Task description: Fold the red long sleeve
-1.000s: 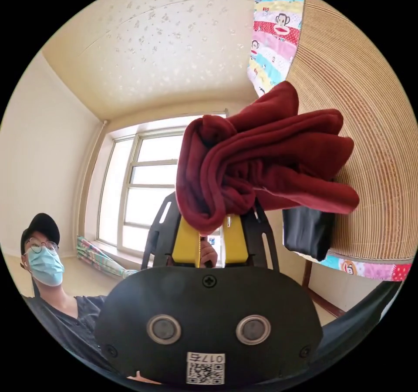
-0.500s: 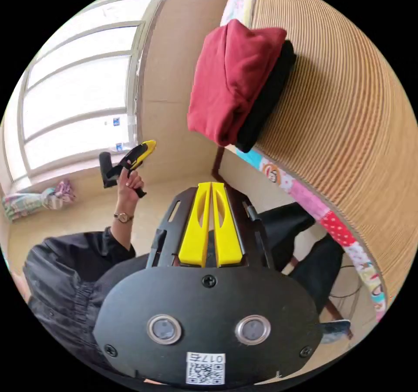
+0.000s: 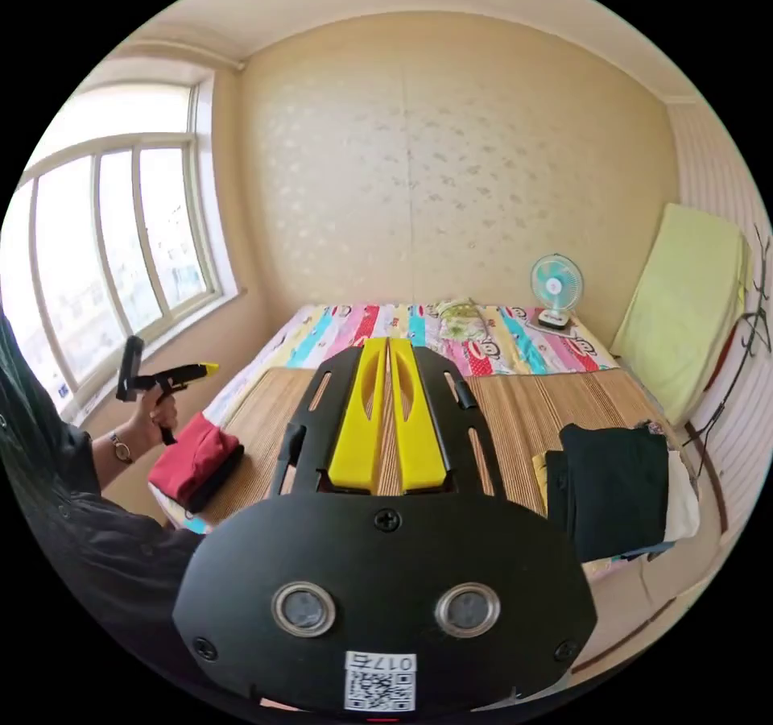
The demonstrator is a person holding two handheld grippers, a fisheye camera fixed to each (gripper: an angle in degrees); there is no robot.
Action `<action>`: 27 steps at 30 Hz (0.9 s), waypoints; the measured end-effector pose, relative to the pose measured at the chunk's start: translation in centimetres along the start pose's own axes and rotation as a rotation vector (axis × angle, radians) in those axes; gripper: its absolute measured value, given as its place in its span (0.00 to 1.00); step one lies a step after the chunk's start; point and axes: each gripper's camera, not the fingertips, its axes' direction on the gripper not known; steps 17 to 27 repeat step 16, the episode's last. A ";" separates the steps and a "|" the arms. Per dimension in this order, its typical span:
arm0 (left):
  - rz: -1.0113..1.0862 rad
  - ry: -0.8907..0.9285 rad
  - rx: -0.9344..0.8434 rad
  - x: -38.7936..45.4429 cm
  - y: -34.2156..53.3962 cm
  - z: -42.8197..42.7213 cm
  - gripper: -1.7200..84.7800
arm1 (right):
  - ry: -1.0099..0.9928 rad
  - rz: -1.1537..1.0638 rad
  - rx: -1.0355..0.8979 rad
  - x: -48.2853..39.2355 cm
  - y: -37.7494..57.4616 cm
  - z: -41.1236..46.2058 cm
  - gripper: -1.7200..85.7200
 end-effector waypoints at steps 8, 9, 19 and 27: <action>-0.581 0.676 -0.117 0.6 2.3 24.7 0.01 | 0.315 0.317 -0.223 19.5 6.3 -4.0 0.03; -0.669 0.720 -0.150 0.6 3.9 27.4 0.01 | 0.299 0.353 -0.237 21.7 6.8 -4.3 0.03; -0.761 0.539 -0.323 1.2 7.2 32.4 0.01 | 0.340 0.496 -0.443 34.2 5.8 1.1 0.11; -0.761 0.539 -0.323 1.2 7.2 32.4 0.01 | 0.340 0.496 -0.443 34.2 5.8 1.1 0.11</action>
